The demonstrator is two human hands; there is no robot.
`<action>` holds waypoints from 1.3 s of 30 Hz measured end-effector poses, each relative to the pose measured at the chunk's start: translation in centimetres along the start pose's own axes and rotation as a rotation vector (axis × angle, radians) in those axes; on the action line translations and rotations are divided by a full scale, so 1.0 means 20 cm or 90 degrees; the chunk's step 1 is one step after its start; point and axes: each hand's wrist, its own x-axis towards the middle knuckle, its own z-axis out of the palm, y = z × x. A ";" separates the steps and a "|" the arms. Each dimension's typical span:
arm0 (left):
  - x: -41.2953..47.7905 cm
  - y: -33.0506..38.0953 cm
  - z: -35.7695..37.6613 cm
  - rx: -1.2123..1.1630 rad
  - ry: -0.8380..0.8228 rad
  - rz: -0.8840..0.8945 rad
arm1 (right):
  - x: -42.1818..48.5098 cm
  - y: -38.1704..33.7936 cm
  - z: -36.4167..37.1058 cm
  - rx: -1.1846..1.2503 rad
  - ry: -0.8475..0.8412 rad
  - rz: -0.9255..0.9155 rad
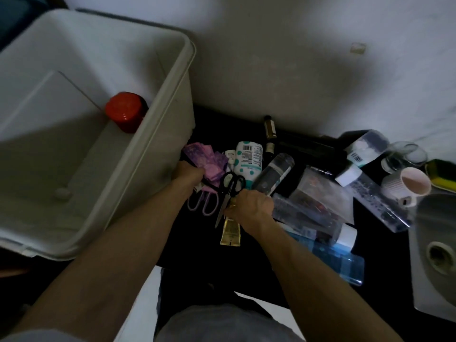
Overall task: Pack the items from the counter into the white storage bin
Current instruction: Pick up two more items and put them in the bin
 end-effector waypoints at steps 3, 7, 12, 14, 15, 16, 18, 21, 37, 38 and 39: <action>-0.08 0.05 -0.02 0.051 -0.038 0.004 | -0.01 -0.01 0.01 -0.014 0.022 -0.001; -0.12 0.07 -0.03 0.040 -0.064 -0.006 | -0.04 -0.01 0.02 -0.028 0.038 0.004; -0.10 0.08 -0.08 0.050 -0.066 0.020 | -0.06 -0.01 0.00 0.008 0.021 -0.002; -0.12 0.09 -0.10 0.053 -0.061 0.053 | -0.07 -0.02 -0.02 0.032 0.020 0.000; -0.11 0.08 -0.11 0.052 -0.059 0.061 | -0.07 -0.02 -0.04 0.048 0.022 0.005; -0.13 0.10 -0.12 0.054 -0.066 0.067 | -0.07 -0.02 -0.06 0.065 0.026 0.008; -0.18 0.14 -0.15 0.053 -0.069 0.077 | -0.09 -0.01 -0.11 0.089 0.030 0.009; -0.27 0.21 -0.18 0.053 -0.058 0.094 | -0.12 0.00 -0.17 0.094 0.040 0.015; -0.56 0.63 -0.36 -0.015 -0.083 0.293 | -0.26 0.00 -0.53 0.191 0.233 0.107; -0.58 0.66 -0.37 -0.025 -0.086 0.309 | -0.26 0.00 -0.56 0.196 0.244 0.111; -0.59 0.69 -0.38 -0.036 -0.088 0.323 | -0.27 -0.01 -0.59 0.202 0.256 0.117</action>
